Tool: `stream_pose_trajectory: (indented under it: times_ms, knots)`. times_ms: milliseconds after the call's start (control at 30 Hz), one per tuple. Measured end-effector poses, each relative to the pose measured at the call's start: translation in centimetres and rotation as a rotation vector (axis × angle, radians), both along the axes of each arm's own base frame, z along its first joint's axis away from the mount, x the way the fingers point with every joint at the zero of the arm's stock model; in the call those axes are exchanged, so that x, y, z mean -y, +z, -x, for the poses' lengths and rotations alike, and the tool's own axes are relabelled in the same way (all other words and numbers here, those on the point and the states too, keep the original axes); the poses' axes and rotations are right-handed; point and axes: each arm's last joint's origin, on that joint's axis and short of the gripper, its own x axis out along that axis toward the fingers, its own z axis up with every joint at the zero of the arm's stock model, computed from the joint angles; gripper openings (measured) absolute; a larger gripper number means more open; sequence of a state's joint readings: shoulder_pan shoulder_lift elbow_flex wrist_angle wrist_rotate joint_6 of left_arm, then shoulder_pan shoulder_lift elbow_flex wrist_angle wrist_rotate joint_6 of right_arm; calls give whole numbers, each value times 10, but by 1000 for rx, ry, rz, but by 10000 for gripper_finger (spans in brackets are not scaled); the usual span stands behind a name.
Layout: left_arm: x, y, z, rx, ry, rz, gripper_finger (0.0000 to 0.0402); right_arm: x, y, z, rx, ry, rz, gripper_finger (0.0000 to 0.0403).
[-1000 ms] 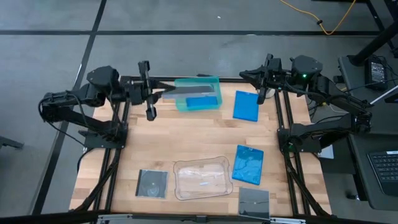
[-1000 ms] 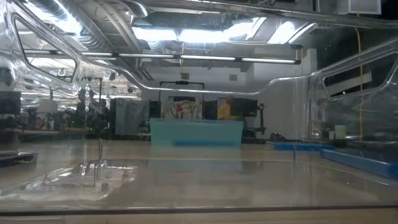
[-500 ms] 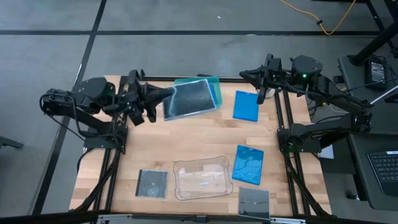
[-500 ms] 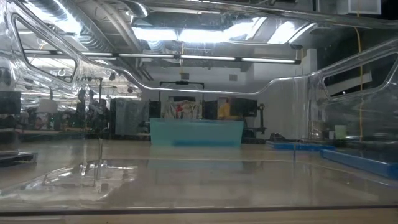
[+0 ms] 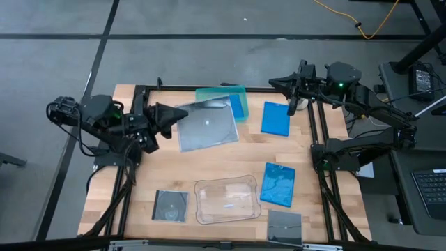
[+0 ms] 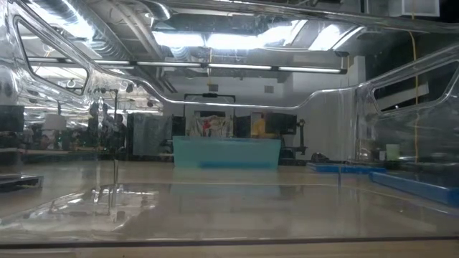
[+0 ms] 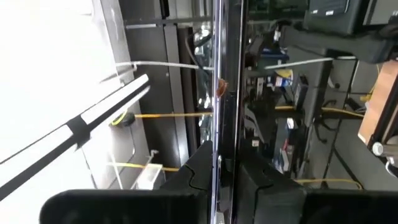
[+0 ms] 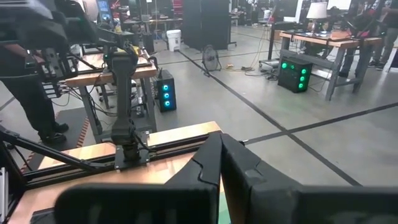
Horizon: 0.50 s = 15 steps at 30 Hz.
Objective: Pick & place jewel cases by type
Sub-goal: Put the top black CD case into the transparent bin
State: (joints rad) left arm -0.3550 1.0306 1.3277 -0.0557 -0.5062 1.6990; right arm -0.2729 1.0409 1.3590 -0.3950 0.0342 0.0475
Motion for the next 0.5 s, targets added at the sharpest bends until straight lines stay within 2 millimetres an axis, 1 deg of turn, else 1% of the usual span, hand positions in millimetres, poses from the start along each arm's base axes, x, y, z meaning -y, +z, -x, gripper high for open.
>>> stream_pose_trajectory:
  times_ms: [100, 167, 367, 500]
  knots:
    - [3, 0, 0, -1, -15, 4, 20, 0, 0, 0, 0, -2, 0, 13]
    - [3, 0, 0, 4, -25, 40, 20, 0, 0, 0, 0, -5, 0, 13]
    - [3, 0, 0, 36, -67, 243, 20, 1, 0, 0, -1, -26, 3, 13]
    - [-1, -2, -2, 49, -77, 397, 20, 1, 0, 0, -2, -26, 6, 13]
